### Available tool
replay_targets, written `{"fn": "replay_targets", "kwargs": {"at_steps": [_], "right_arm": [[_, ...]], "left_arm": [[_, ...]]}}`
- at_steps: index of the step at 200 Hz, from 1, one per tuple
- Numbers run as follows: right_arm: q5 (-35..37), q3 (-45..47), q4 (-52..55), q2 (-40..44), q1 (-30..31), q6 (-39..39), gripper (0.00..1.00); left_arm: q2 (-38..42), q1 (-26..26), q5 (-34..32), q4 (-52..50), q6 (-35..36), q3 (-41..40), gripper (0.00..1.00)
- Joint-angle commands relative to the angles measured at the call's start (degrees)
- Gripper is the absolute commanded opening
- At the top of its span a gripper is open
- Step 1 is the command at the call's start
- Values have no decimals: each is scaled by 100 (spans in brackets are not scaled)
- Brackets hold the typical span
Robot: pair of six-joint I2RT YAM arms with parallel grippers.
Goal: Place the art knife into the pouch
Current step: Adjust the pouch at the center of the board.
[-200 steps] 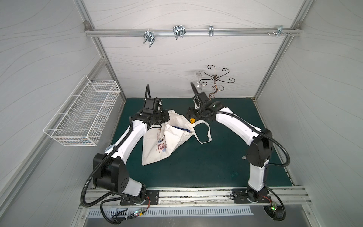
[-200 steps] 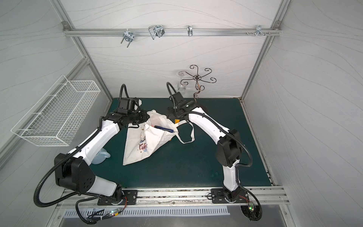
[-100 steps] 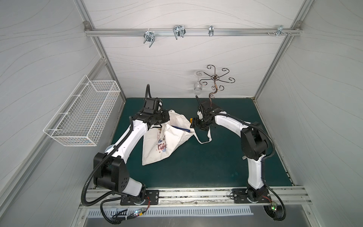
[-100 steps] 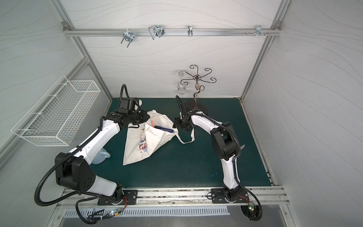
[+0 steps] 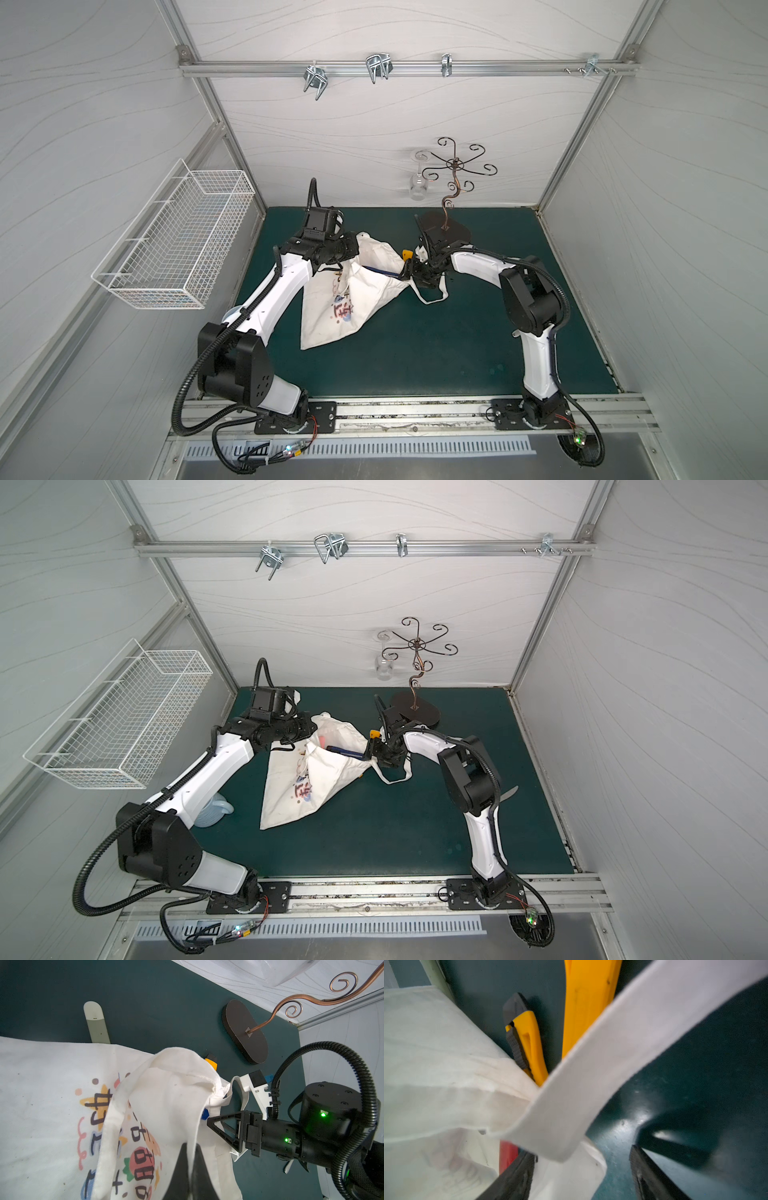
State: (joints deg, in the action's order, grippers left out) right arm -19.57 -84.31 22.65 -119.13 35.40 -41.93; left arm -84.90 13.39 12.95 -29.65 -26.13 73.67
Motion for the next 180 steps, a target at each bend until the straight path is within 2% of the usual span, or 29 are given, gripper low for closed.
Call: {"fn": "replay_targets", "kwargs": {"at_steps": [1,17,32,74,131,180], "right_arm": [[-253,161,-552,-45,240,-505,62],[-378,265,-897,1,329,-741,34],[-369,221,-918,84,403,-768,0],[398,-352,233,891,620,-64,0],[846,-2757,2237,1189,1018,1228,0],[907,-4064,3208,1197,1075,1699,0]], "left_arm": [[18,-19,-48,208,60,165,0],[37,-20,-45,213,47,187,0],[57,-20,-69,166,55,221,0],[307,-22,-295,-341,151,705,0],[807,-36,-887,-1207,411,1916,0],[1161,-38,-1023,-1352,420,2079,0]]}}
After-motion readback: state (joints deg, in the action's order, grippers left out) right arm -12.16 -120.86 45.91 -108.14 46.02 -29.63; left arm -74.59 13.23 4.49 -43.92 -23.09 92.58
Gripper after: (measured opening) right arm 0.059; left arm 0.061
